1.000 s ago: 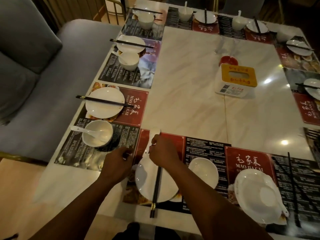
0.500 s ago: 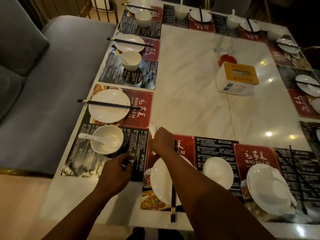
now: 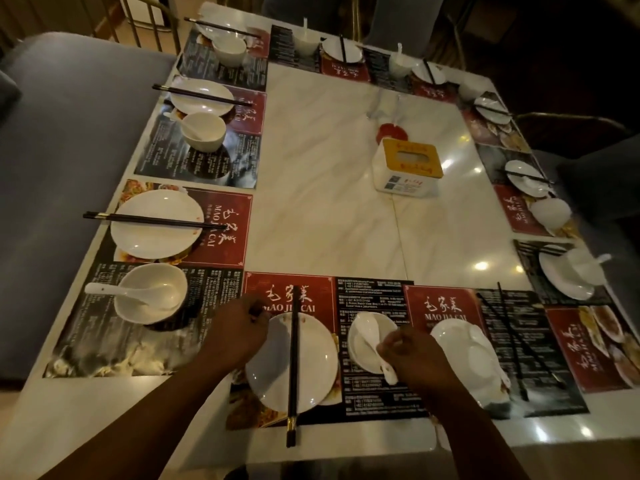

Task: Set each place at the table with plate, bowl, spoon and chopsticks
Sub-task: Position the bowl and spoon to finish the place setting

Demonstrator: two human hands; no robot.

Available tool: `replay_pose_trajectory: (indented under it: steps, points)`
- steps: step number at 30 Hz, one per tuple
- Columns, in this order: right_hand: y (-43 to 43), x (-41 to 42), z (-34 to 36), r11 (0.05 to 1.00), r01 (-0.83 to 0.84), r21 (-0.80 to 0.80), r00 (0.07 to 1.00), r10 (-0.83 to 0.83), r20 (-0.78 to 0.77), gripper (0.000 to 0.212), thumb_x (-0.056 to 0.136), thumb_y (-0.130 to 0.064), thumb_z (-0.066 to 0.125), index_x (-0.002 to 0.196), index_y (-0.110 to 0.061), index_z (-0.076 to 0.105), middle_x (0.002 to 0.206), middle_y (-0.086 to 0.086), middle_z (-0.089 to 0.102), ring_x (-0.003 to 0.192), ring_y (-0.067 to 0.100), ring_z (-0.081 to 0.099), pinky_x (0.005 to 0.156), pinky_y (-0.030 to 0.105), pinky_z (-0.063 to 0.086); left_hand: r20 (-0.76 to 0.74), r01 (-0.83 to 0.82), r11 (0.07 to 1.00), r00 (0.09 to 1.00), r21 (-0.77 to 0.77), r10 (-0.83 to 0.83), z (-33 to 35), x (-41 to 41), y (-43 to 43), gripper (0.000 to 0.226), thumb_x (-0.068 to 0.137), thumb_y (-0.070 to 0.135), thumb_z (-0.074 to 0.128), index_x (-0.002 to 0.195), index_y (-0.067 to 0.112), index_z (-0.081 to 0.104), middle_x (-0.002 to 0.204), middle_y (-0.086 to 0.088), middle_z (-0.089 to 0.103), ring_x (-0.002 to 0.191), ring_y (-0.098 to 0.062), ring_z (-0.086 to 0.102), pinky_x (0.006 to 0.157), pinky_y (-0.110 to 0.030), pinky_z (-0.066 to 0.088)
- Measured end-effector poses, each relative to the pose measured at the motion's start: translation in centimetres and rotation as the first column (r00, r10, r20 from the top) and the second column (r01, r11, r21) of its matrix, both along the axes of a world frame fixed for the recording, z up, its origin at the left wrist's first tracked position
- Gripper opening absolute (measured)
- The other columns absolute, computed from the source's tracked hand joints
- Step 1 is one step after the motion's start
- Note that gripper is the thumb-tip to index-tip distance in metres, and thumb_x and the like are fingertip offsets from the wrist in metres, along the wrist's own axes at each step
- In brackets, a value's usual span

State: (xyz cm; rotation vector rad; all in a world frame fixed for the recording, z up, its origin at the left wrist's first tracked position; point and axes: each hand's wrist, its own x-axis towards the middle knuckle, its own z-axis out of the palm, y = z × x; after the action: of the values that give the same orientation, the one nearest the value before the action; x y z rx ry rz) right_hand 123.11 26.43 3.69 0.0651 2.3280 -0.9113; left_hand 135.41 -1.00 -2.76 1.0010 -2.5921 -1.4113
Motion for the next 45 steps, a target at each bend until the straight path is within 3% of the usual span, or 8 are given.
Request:
replay_pose_trajectory:
  steps: [5, 11, 20, 25, 29, 35, 41, 45]
  points:
    - [3.5, 0.6, -2.4, 0.998, 0.061, -0.03, 0.998, -0.06, 0.036, 0.011, 0.086, -0.013, 0.074, 0.093, -0.016, 0.067, 0.1, 0.004, 0.07, 0.088, 0.019, 0.066, 0.057, 0.026, 0.053, 0.002, -0.04, 0.998, 0.999, 0.048, 0.04, 0.5, -1.1, 3.5, 0.023, 0.091, 0.017, 0.067, 0.086, 0.038, 0.061, 0.088, 0.014, 0.066, 0.08, -0.008, 0.067, 0.073, -0.036, 0.06]
    - [4.2, 0.0, -4.3, 0.997, -0.06, -0.048, 0.996, 0.062, 0.062, 0.014, 0.088, -0.013, 0.07, 0.097, -0.022, 0.065, 0.101, -0.001, 0.066, 0.085, 0.015, 0.066, 0.047, 0.016, 0.047, 0.014, -0.086, 0.995, 0.996, 0.05, 0.085, 0.9, -0.9, 7.2, 0.023, 0.092, 0.011, 0.063, 0.097, 0.034, 0.066, 0.092, 0.009, 0.068, 0.08, -0.011, 0.068, 0.073, -0.037, 0.061]
    - [4.6, -1.3, -6.2, 0.988, -0.145, -0.05, 0.988, 0.147, 0.051, 0.018, 0.075, -0.023, 0.083, 0.083, -0.026, 0.067, 0.093, -0.001, 0.072, 0.081, 0.017, 0.072, 0.068, 0.038, 0.063, 0.067, -0.196, 0.981, 0.978, 0.001, 0.196, 0.2, 0.1, 10.6, 0.012, 0.094, 0.02, 0.064, 0.098, 0.031, 0.066, 0.096, 0.011, 0.067, 0.086, -0.008, 0.065, 0.07, -0.025, 0.054]
    - [4.3, -1.9, -6.7, 0.981, -0.185, -0.065, 0.981, 0.188, 0.043, 0.016, 0.073, -0.021, 0.086, 0.076, -0.025, 0.071, 0.09, -0.003, 0.073, 0.082, 0.016, 0.073, 0.073, 0.039, 0.063, 0.066, -0.232, 0.972, 0.97, -0.026, 0.233, -0.6, 0.1, 12.0, 0.015, 0.093, 0.023, 0.065, 0.107, 0.027, 0.069, 0.102, 0.01, 0.07, 0.087, -0.009, 0.067, 0.085, -0.038, 0.058]
    - [4.3, -2.2, -6.8, 0.964, -0.266, -0.025, 0.964, 0.265, -0.026, 0.021, 0.076, -0.02, 0.085, 0.076, -0.03, 0.067, 0.09, -0.005, 0.072, 0.084, 0.014, 0.072, 0.077, 0.04, 0.062, 0.061, -0.247, 0.969, 0.967, -0.017, 0.247, -1.0, -0.1, 12.8, 0.02, 0.092, 0.019, 0.065, 0.11, 0.028, 0.068, 0.103, 0.009, 0.071, 0.081, -0.011, 0.07, 0.085, -0.04, 0.058]
    - [4.9, -2.1, -7.2, 0.929, -0.371, -0.019, 0.922, 0.366, -0.127, 0.019, 0.08, -0.023, 0.082, 0.093, -0.027, 0.069, 0.104, -0.006, 0.069, 0.094, 0.011, 0.067, 0.079, 0.036, 0.061, 0.054, -0.257, 0.966, 0.965, -0.027, 0.258, -1.0, -0.2, 13.4, 0.023, 0.093, 0.017, 0.064, 0.114, 0.024, 0.068, 0.104, 0.005, 0.072, 0.078, -0.009, 0.07, 0.082, -0.035, 0.058]
    - [5.8, -3.2, -5.9, 0.939, -0.342, 0.039, 0.864, 0.331, -0.38, 0.009, 0.091, -0.026, 0.069, 0.098, -0.025, 0.063, 0.091, -0.011, 0.065, 0.086, 0.007, 0.064, 0.077, 0.033, 0.059, 0.08, -0.284, 0.958, 0.955, -0.036, 0.286, -0.4, 0.6, 13.0, 0.02, 0.092, 0.025, 0.066, 0.112, 0.025, 0.066, 0.103, 0.005, 0.071, 0.087, -0.012, 0.067, 0.083, -0.037, 0.058]
    - [6.2, -4.5, -6.4, 0.945, -0.323, 0.052, 0.909, 0.325, -0.259, 0.048, 0.094, -0.035, 0.066, 0.138, -0.025, 0.048, 0.112, 0.0, 0.069, 0.099, 0.015, 0.065, 0.083, 0.031, 0.054, 0.098, -0.333, 0.943, 0.938, 0.001, 0.332, -0.2, 1.6, 12.5, 0.02, 0.091, 0.025, 0.066, 0.111, 0.027, 0.065, 0.095, 0.007, 0.069, 0.085, -0.013, 0.067, 0.078, -0.04, 0.06]
